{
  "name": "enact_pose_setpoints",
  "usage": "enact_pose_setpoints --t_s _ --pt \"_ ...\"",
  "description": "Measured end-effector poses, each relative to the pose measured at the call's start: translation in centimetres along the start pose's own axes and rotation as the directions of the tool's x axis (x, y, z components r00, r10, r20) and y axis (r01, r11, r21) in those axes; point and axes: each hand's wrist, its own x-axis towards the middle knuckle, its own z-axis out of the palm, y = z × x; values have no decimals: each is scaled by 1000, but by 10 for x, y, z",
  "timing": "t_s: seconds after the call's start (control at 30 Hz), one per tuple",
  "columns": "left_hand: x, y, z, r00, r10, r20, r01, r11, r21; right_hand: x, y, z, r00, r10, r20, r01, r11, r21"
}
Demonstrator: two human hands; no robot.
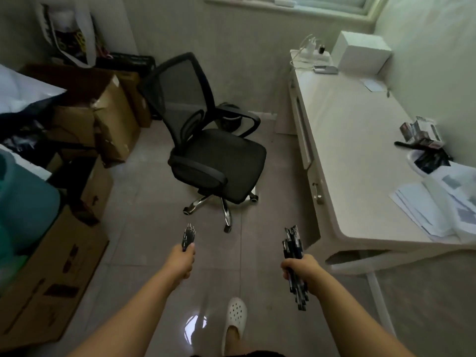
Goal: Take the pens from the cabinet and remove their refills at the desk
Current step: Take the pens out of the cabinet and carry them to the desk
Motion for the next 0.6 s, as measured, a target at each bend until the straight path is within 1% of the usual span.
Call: enact_pose_setpoints --t_s 0.17,0.3,0.4,0.6 --pt "59 75 18 999 3 -36 -4 1000 -23 61 -85 -22 1000 -13 2 13 998 -57" --pt "103 131 31 999 17 -27 -17 1000 -9 100 -141 -40 1000 -21 3 21 998 -52" --pt "141 171 43 999 36 10 -36 999 33 128 -175 -49 1000 -15 7 16 999 -33" --pt "222 248 75 993 74 91 -92 975 203 177 -230 -63 997 22 -80 -17 998 69"
